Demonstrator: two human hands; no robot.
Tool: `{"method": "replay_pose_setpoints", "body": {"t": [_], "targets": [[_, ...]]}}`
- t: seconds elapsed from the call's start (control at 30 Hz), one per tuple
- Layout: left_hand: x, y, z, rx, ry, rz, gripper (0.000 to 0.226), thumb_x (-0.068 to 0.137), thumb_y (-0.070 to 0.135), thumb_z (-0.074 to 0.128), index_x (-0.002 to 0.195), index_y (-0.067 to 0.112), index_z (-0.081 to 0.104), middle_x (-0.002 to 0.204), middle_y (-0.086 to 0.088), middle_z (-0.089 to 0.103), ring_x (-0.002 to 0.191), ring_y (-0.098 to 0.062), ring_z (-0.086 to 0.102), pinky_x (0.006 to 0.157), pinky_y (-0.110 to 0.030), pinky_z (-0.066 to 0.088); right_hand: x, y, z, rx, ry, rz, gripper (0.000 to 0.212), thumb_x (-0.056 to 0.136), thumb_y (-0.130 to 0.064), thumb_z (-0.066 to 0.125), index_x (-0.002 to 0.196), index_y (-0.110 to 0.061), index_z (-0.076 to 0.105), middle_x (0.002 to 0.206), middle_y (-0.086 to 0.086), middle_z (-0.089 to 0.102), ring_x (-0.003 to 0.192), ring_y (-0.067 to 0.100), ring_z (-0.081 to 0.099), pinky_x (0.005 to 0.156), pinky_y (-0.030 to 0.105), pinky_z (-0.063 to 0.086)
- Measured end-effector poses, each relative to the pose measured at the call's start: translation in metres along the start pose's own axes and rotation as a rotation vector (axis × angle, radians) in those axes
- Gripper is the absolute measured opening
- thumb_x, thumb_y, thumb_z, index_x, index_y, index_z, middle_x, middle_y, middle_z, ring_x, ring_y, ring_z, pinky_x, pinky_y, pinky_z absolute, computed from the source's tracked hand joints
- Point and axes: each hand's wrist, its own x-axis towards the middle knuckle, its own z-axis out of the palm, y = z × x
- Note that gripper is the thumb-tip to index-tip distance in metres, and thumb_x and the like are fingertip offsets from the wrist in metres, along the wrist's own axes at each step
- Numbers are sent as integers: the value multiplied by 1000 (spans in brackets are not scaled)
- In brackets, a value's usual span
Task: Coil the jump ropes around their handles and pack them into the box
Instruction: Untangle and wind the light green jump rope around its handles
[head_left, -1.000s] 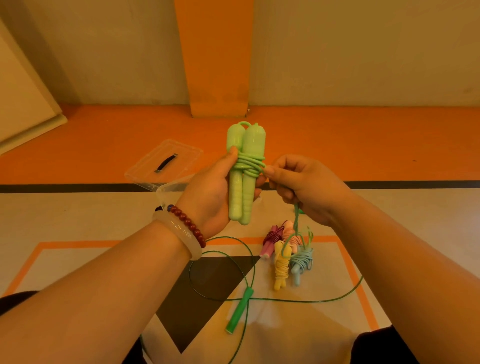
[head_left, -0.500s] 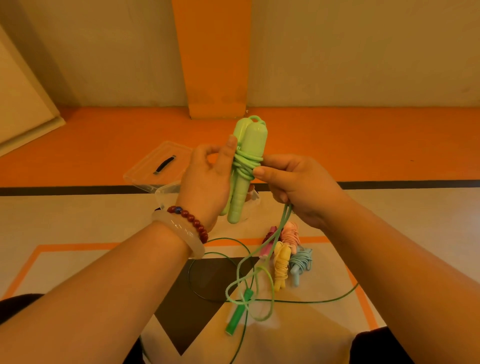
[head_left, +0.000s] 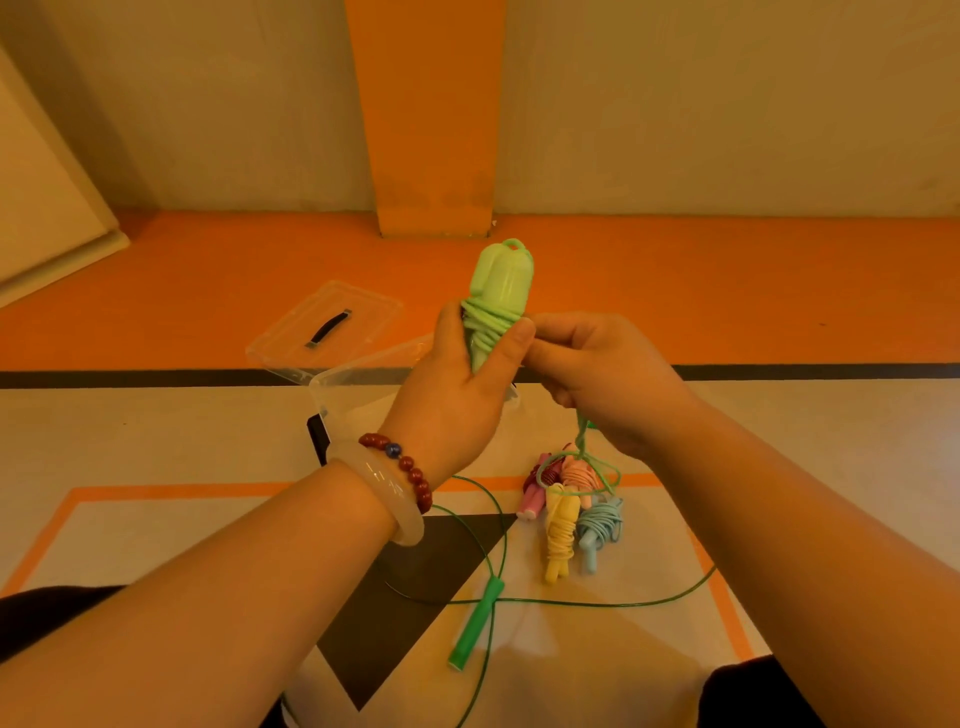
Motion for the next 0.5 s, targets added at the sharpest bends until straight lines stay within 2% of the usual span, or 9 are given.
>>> {"method": "replay_pose_setpoints", "body": {"t": [0.07, 0.13, 0.2, 0.27, 0.37, 0.43, 0.5], "targets": [[3, 0, -3, -43, 8, 21, 51, 75, 64, 45, 116, 33, 41, 78, 15, 57, 59, 2, 57, 52, -23, 46, 0, -3, -8, 55, -95, 18, 20, 96, -14, 53, 108, -19, 68, 71, 7, 61, 49, 3, 36, 48, 17, 32], [4, 0, -4, -138, -28, 14, 40, 82, 51, 56, 115, 34, 43, 63, 18, 54, 44, 3, 50, 44, -16, 36, -1, -5, -15, 109, -160, 44, 20, 96, -10, 50, 107, -16, 65, 55, -10, 55, 47, 1, 38, 47, 13, 32], [4, -2, -2, -251, -64, -9, 37, 84, 46, 59, 117, 34, 47, 56, 17, 51, 40, 0, 45, 43, -17, 34, -2, -5, -18, 147, -138, 66, 19, 93, -10, 52, 106, -15, 65, 49, -10, 53, 46, 1, 40, 45, 12, 33], [4, -1, 1, -377, -83, -65, 29, 88, 45, 57, 113, 33, 51, 59, 11, 48, 40, -7, 38, 40, -22, 31, -2, -5, -17, 152, -67, 60, 17, 86, -16, 59, 101, -14, 67, 50, -8, 57, 45, 2, 43, 44, 13, 34], [4, 5, 2, -579, -80, -179, 16, 94, 41, 52, 99, 26, 52, 67, 0, 42, 42, -10, 29, 39, -19, 25, 1, 0, -12, 153, 50, 24, 22, 72, -28, 67, 86, -12, 63, 52, -9, 55, 43, 5, 40, 42, 16, 33], [6, 6, 0, -692, -109, -249, 23, 95, 44, 49, 94, 21, 49, 67, 1, 42, 42, -9, 27, 38, -16, 23, 2, 3, -10, 181, 76, 31, 24, 70, -30, 68, 78, -12, 56, 49, -10, 47, 42, 7, 37, 42, 18, 31], [7, 5, -2, -813, -209, -325, 33, 89, 52, 50, 93, 19, 47, 66, 2, 42, 41, -7, 27, 37, -14, 21, 3, 5, -9, 212, 57, 53, 23, 71, -30, 67, 76, -11, 54, 49, -9, 44, 42, 8, 36, 42, 19, 29]]}}
